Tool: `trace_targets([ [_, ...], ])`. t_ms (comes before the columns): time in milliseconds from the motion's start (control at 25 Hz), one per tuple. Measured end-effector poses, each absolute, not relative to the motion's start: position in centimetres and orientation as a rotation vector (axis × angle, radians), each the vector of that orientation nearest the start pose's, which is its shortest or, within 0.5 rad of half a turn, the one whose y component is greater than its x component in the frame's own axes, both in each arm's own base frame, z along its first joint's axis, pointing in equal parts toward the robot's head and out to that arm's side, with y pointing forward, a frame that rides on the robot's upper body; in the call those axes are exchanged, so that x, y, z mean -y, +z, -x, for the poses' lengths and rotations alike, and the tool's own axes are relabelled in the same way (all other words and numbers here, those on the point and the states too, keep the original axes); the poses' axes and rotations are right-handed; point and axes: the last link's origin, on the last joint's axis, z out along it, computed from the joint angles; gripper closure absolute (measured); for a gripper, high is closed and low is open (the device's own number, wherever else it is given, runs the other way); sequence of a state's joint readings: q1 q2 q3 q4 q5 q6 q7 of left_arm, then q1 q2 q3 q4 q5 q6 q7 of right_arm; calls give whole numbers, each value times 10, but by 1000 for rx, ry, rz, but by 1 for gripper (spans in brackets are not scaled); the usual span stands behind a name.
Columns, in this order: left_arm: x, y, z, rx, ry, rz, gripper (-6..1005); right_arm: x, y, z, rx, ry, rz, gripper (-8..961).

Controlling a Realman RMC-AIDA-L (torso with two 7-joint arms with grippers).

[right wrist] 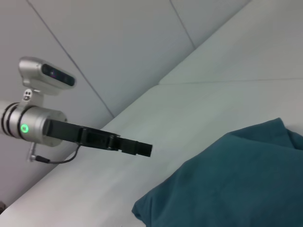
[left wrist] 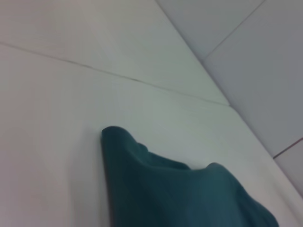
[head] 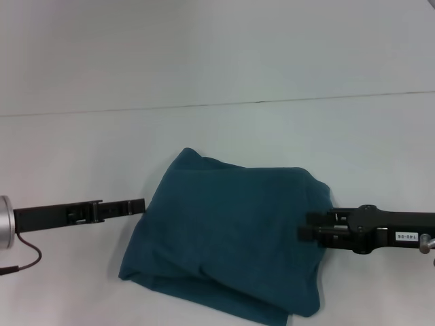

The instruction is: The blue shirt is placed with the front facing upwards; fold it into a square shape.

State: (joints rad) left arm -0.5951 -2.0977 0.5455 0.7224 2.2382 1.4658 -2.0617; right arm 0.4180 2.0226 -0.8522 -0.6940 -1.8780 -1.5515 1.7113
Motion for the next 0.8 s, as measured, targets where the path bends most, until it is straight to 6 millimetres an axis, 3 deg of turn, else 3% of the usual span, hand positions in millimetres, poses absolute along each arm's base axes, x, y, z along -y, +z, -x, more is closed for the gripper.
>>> trace_targets([
  [440, -343, 4, 284, 1540, -457, 2438, 360, -312, 20, -282, -1102, 738, 2657, 214],
  [800, -338, 4, 292, 1606, -342, 2416, 246, -314, 24, -282, -1102, 747, 2643, 221],
])
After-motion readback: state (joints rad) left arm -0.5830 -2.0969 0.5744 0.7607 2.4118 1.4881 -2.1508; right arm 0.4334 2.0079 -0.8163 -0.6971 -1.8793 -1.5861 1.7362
